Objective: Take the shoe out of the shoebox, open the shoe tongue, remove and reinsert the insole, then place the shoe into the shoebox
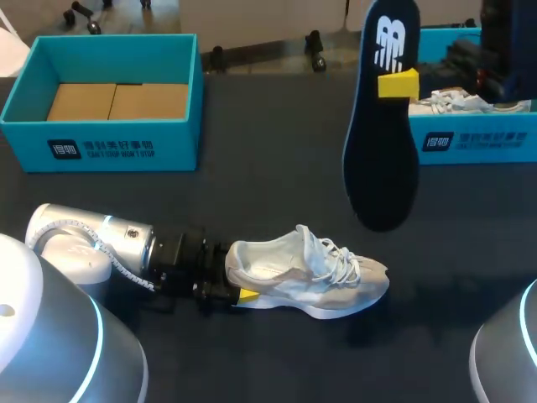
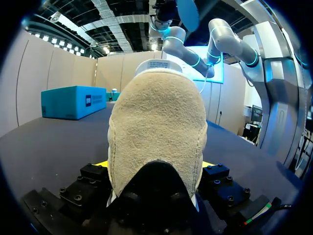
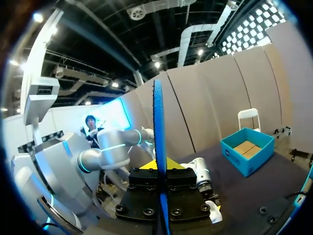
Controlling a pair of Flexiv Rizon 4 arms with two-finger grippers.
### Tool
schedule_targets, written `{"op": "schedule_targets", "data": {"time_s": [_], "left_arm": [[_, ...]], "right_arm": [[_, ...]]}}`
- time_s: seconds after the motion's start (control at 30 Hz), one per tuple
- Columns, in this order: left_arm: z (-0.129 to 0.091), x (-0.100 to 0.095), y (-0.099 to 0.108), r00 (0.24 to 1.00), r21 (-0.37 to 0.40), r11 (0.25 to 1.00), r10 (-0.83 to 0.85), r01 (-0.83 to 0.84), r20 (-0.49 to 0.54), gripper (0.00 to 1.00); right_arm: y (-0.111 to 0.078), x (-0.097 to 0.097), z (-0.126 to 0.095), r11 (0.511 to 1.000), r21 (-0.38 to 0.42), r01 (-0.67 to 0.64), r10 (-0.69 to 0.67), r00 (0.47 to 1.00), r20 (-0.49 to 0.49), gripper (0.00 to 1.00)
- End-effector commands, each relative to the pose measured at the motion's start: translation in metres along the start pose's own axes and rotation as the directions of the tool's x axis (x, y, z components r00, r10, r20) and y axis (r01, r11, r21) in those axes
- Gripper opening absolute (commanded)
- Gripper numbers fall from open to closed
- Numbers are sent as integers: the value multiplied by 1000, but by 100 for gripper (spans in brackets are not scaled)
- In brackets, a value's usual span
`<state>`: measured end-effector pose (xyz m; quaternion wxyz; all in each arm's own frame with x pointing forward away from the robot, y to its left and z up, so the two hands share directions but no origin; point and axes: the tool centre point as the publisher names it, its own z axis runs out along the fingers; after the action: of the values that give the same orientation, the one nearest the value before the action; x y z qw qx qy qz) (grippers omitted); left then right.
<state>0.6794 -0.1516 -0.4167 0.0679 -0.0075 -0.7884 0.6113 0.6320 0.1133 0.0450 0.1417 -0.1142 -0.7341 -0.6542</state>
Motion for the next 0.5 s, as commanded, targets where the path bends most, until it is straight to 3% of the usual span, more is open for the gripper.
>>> {"op": "schedule_targets", "data": {"time_s": [0.03,0.17,0.5], "left_arm": [[0,-1,1,1000,-2,1000,-1,1,-1,0],[0,-1,1,1000,-2,1000,-1,1,-1,0],[0,-1,1,1000,-2,1000,-1,1,-1,0]], "right_arm": [[8,17,-9,1000,-14,-3,4,999,48,0],[19,26,-17,999,-20,-34,35,996,79,0],[42,48,-16,999,-30,-32,33,999,32,0]]}}
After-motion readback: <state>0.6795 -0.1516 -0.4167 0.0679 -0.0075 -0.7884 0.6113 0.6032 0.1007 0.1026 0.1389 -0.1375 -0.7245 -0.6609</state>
